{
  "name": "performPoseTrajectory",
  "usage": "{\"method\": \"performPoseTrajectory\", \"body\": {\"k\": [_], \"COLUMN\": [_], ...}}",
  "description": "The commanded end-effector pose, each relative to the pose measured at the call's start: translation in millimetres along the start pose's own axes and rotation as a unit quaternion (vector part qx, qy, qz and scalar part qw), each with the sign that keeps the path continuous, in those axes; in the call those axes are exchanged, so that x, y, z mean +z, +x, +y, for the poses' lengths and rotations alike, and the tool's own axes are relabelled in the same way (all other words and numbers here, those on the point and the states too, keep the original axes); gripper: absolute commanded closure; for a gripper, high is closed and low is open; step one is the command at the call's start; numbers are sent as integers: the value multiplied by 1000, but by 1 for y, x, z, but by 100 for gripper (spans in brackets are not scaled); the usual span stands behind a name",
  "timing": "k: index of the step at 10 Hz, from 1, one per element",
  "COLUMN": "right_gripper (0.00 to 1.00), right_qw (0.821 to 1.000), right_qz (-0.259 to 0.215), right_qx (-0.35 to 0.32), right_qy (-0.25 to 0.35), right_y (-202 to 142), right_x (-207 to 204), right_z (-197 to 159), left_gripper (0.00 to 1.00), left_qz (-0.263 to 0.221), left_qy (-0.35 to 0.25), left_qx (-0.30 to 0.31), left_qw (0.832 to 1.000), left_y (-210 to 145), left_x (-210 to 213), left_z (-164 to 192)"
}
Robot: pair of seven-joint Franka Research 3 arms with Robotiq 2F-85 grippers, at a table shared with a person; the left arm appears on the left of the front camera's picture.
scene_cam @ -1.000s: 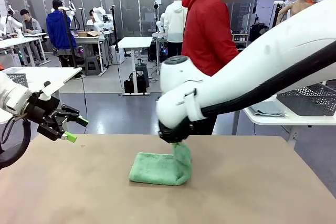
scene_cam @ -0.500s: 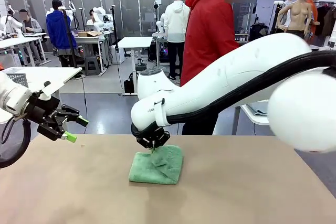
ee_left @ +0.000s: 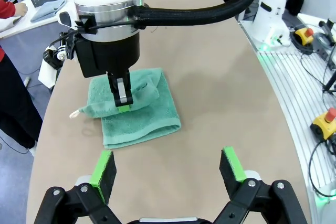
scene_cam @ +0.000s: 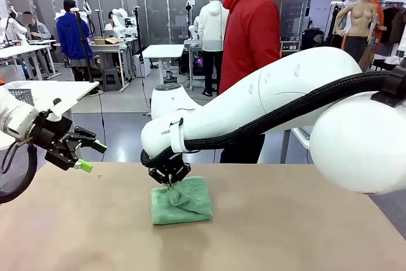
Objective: Fold the towels and place them in the basket.
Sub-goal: When a person lays out a Towel with hook on the table, fold it in half twice.
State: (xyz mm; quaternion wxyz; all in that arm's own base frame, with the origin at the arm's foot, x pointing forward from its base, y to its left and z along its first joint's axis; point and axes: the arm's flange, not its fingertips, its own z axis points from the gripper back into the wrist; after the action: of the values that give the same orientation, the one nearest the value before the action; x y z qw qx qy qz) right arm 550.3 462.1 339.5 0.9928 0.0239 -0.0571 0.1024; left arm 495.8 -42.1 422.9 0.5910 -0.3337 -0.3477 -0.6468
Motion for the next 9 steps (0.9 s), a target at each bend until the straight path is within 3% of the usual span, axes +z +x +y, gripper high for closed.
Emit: {"method": "performPoseTrajectory", "body": {"k": [1,7,8,9], "right_gripper": [100,100,75,75], "right_qw": [999,995,995,995], "right_qz": [-10,-8,1,-1], "right_qx": [42,98,99,97], "right_qy": [-29,14,22,32], "right_y": [-10,-24,-24,-25], "right_x": [12,9,6,6], "right_z": [1,11,12,13], "left_gripper": [0,0,0,0], "left_qz": [4,4,4,4], "left_qy": [0,0,0,0], "left_qx": [0,0,0,0], "left_qw": [1000,1000,1000,1000], "left_y": [0,0,0,0], "left_x": [1,1,1,1], "left_z": [0,0,0,0]}}
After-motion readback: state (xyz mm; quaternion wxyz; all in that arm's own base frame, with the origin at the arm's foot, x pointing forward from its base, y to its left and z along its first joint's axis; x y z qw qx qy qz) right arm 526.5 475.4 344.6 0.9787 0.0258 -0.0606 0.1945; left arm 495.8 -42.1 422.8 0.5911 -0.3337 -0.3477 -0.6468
